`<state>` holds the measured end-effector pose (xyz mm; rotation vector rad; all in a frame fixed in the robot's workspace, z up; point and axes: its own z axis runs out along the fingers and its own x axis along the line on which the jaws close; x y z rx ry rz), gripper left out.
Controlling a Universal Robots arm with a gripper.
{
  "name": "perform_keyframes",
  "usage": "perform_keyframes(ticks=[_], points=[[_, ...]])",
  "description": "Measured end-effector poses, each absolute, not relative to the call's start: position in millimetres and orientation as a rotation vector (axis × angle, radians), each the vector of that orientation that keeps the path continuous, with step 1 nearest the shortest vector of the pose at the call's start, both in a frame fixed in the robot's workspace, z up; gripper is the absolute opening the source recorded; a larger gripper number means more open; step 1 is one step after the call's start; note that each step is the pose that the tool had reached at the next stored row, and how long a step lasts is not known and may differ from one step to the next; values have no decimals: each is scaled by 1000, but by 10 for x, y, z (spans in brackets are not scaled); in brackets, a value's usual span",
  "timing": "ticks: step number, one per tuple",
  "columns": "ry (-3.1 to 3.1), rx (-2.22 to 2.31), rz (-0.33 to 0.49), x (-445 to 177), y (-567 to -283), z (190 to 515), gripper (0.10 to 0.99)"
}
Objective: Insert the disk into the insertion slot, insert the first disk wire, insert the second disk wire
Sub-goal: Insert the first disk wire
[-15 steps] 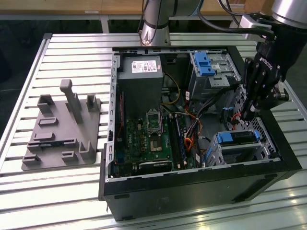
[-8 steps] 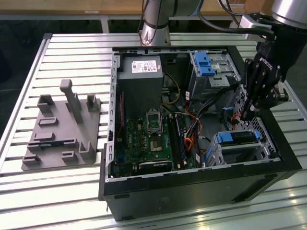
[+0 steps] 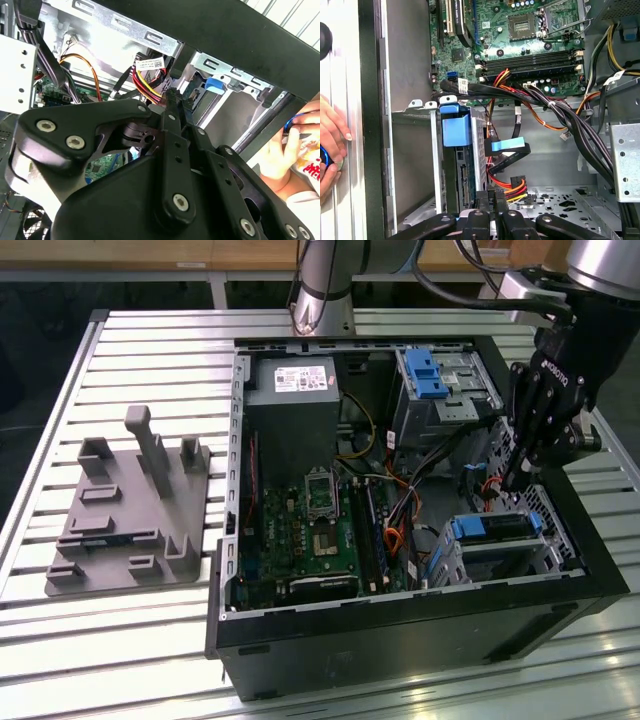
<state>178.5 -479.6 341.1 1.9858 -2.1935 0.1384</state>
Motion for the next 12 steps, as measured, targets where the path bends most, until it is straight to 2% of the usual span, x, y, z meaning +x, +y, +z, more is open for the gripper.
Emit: perform_keyframes(ticks=[6,12], points=[[-2160,1967,83,1850,-4795,3410,165],[-2168,1976,99,1848,-4844,3411,165]])
